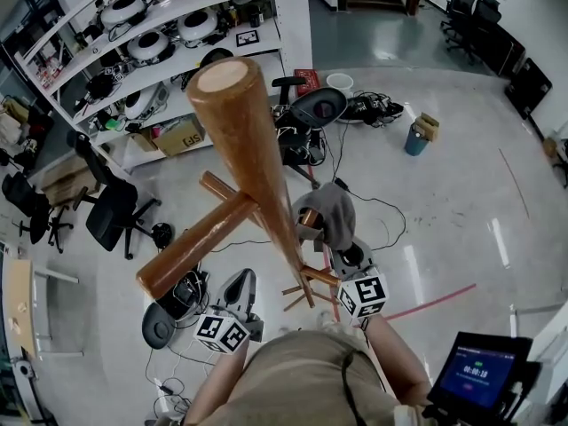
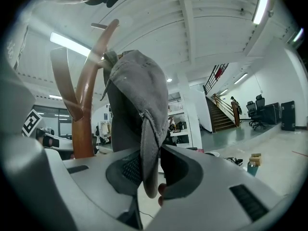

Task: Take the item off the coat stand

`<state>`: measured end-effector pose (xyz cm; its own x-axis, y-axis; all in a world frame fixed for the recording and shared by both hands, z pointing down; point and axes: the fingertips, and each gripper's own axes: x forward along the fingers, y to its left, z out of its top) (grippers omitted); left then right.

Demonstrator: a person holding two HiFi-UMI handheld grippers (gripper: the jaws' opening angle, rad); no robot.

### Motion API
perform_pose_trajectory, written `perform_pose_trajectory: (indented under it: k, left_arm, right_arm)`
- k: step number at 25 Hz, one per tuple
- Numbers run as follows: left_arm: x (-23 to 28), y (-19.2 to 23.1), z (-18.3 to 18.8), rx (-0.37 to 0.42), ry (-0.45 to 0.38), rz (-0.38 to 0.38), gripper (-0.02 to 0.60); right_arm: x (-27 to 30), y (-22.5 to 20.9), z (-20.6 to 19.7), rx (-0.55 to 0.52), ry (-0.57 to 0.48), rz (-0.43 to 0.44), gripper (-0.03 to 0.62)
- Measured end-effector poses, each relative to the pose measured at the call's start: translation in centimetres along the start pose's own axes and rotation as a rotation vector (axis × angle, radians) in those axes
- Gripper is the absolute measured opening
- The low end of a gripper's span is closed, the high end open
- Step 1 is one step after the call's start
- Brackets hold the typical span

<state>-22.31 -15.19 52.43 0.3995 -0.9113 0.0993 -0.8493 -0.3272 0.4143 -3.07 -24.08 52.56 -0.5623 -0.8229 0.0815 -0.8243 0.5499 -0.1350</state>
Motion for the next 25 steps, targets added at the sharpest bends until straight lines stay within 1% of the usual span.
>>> perform_pose_trajectory:
  k: [4,9,11,17,25]
  left_arm:
    - [0.0,0.3,-0.2,0.002,-0.005,-0.006,0.018]
    - [-0.3,0.5,0.1,-0.007,0.005,0.018,0.018]
    - [-0.4,0.7,0.0,-0.005,0.001,0.017,0.018]
    - [-0.3,0.6,0.5,-0.003,0.002,0.028,0.018]
    - [-0.5,0.9,0.2,0.002,-0.003,0.024,0.018]
  right_arm:
    - [-0.1,-0.4,0.1,0.014,0.001,-0.014,0.050]
    - [-0.2,-0.6,0.4,0.039,-0.009,-0.027,0.040]
    - [-0.2,-0.6,0.5,0.045,-0.012,-0.029,0.037]
    - [-0.3,-0.8,1.0,0.057,-0.018,-0.027,0.035]
    - [-0.3,-0.6,1.0,0.068,-0.018,-0.019,0.035]
